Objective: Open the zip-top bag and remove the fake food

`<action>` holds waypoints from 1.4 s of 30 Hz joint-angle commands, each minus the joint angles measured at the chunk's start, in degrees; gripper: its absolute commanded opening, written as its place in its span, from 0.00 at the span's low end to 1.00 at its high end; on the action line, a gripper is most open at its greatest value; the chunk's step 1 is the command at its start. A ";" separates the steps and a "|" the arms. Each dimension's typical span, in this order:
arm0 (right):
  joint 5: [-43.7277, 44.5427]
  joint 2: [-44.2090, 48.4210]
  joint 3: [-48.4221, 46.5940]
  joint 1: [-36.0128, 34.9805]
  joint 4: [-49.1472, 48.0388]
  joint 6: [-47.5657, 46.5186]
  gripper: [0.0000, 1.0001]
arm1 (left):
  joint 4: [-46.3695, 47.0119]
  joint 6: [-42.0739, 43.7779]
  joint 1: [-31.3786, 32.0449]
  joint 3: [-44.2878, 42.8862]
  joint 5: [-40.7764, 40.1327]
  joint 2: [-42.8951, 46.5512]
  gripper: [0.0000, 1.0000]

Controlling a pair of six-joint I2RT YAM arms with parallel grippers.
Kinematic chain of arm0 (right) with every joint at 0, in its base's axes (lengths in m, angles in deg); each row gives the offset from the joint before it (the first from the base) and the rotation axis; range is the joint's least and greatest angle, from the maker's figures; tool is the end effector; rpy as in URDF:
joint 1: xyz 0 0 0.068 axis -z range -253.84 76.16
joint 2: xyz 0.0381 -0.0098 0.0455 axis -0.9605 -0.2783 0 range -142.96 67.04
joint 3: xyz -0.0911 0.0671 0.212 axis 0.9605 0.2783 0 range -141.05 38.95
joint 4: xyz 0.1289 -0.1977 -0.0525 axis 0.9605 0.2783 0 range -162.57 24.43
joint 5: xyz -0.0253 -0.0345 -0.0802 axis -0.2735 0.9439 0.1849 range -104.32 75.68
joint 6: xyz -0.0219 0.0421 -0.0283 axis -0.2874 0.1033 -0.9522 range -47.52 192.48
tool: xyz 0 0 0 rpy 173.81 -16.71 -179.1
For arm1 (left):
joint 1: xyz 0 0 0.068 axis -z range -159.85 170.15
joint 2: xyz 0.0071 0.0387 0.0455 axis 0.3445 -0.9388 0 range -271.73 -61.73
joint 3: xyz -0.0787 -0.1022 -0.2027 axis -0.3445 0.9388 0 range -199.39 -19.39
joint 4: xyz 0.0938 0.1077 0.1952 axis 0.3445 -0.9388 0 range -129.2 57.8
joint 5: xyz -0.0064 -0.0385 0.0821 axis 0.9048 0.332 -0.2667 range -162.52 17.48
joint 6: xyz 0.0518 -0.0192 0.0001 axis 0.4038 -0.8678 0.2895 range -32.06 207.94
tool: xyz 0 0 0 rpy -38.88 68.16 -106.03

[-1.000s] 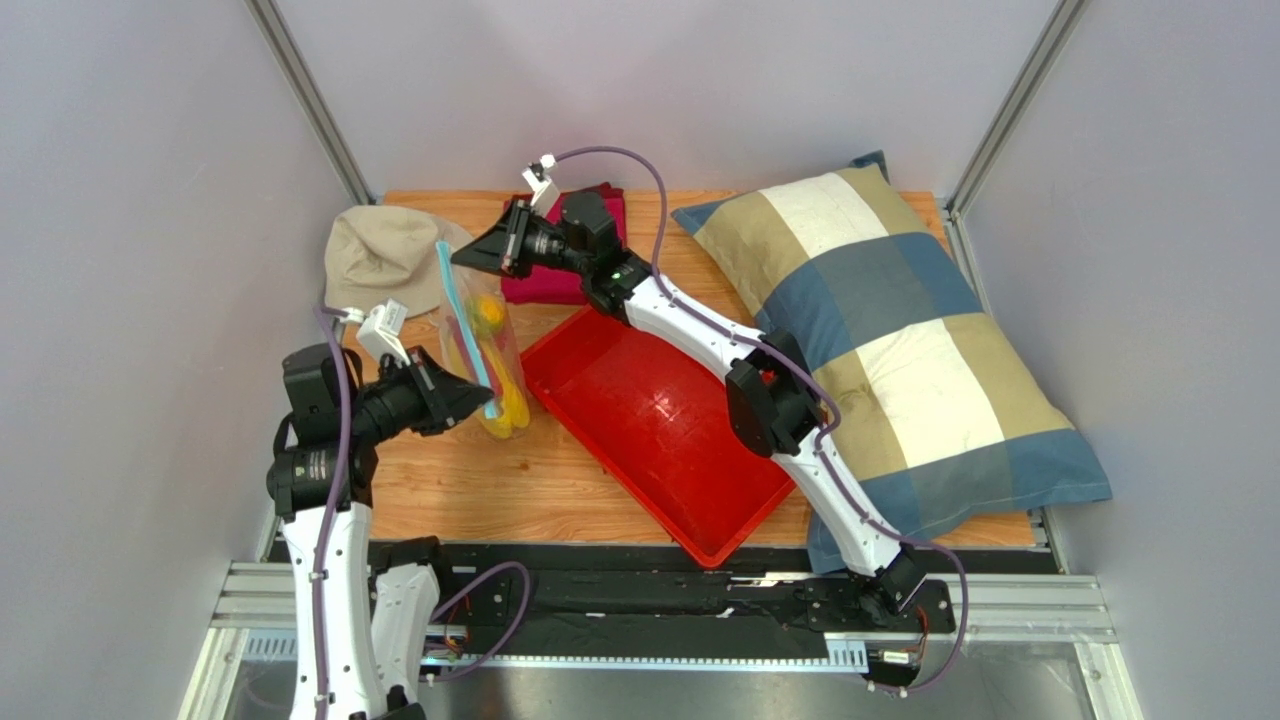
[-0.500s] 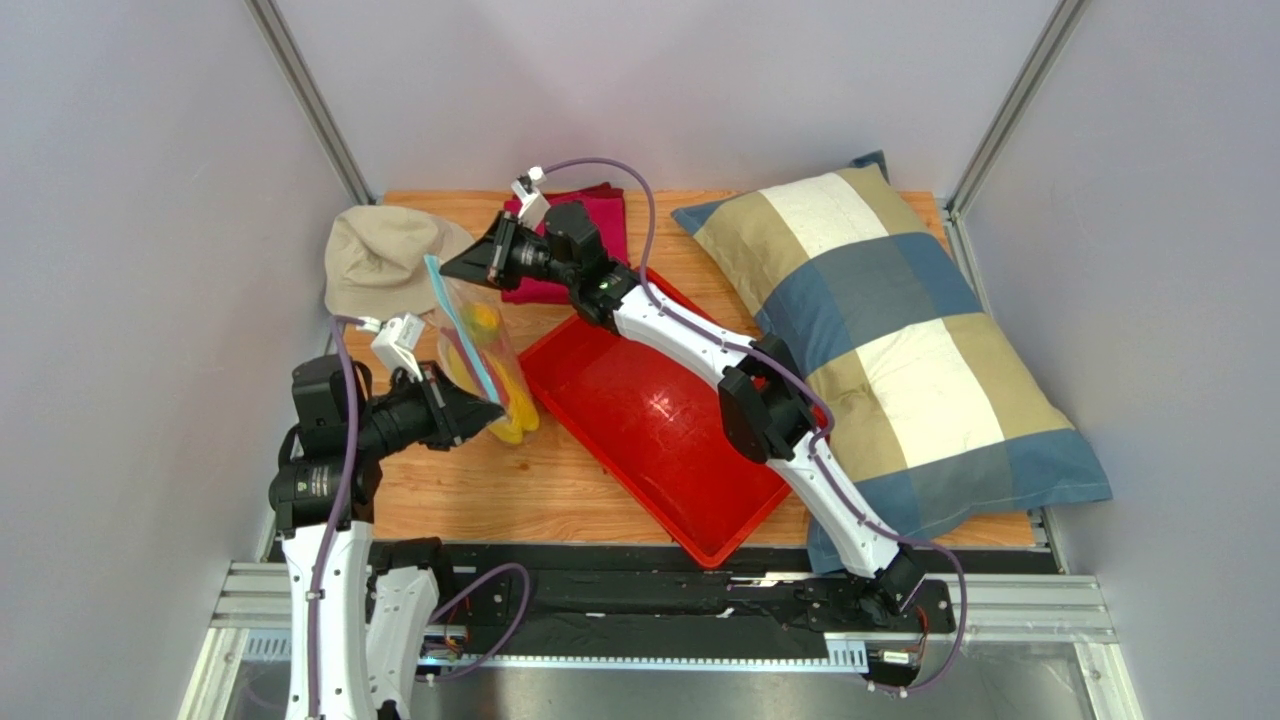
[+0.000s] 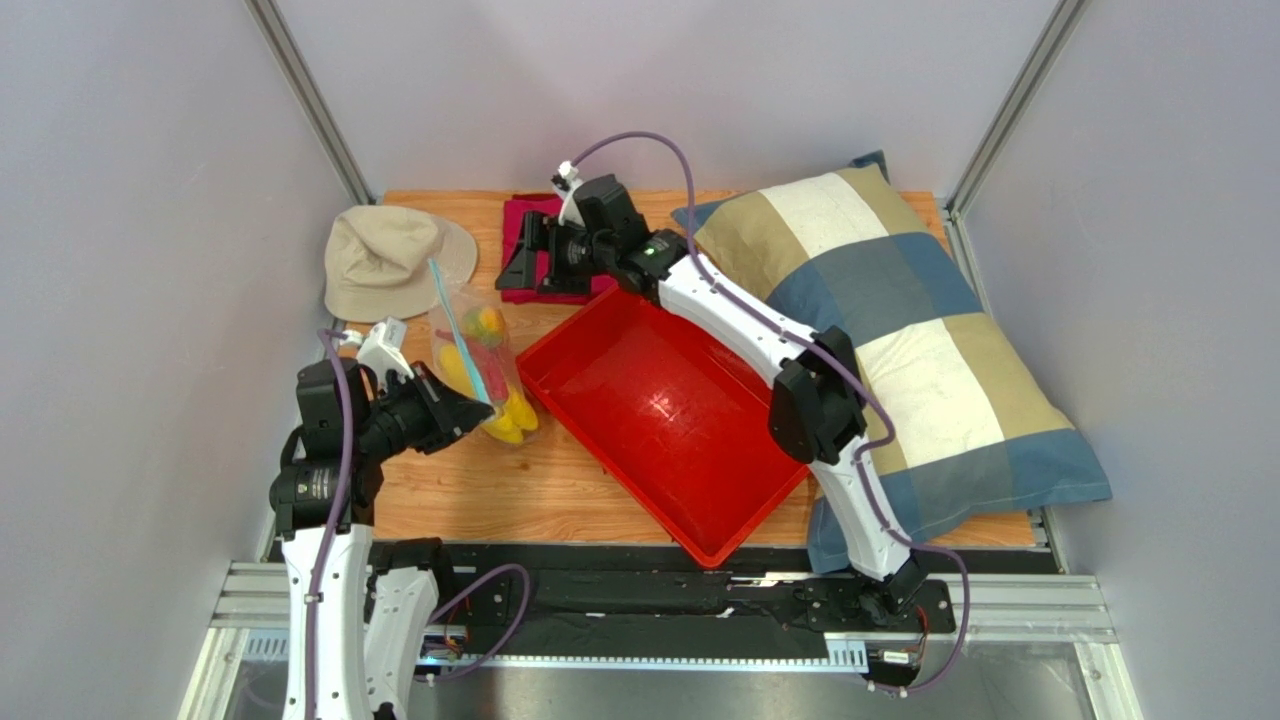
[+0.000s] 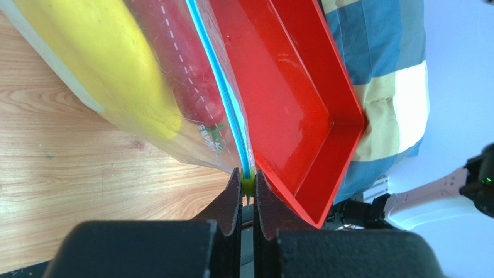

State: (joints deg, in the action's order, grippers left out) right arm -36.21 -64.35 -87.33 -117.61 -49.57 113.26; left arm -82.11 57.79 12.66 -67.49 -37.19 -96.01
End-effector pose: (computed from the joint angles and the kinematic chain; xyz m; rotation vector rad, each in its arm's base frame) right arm 0.3490 0.3536 0.2747 -0.3235 2.2685 1.2437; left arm 0.1194 -0.0063 0.2933 -0.3690 2.1761 -0.8981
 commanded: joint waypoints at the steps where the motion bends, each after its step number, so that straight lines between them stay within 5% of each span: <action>1: 1.85 9.22 -0.37 -0.53 11.79 -13.43 0.82 | 2.01 -3.42 0.19 -1.47 -0.01 -0.70 0.00; 10: -5.88 5.45 -6.78 -4.83 7.32 -14.67 0.66 | 5.61 -5.27 0.28 -0.07 4.39 -2.63 0.00; 26: -4.48 -0.35 -8.45 -9.84 6.00 -15.46 0.67 | 5.88 -5.00 0.98 -1.30 6.33 -4.91 0.00; 32: -4.66 -1.24 -8.99 -9.76 6.18 -14.85 0.09 | 5.18 -5.88 1.07 -3.40 4.49 -4.22 0.00; 33: -4.22 -1.06 -8.81 -9.67 6.26 -14.93 0.00 | 3.26 -5.97 1.07 -4.71 3.53 -4.04 0.02; 34: -3.95 -0.54 -8.03 -9.67 6.09 -15.02 0.00 | 1.85 -6.32 1.07 -5.86 0.12 -3.95 0.06; 35: -3.95 0.51 -7.50 -9.58 5.74 -15.46 0.00 | 0.27 -6.84 1.07 -7.00 -2.26 -3.95 0.21; 39: -4.82 2.81 -4.86 -9.58 3.89 -15.99 0.00 | -6.84 -10.80 1.07 -15.07 -12.98 -4.74 0.44; 42: -5.18 3.60 -3.63 -9.58 3.72 -15.99 0.00 | -12.38 -15.02 0.98 -20.96 -24.41 -8.24 0.48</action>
State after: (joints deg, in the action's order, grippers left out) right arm -41.02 -65.34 -91.98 -127.07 -42.92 98.53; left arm -86.59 48.72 13.43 -80.51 -46.43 -101.28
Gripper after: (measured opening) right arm 0.011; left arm 0.452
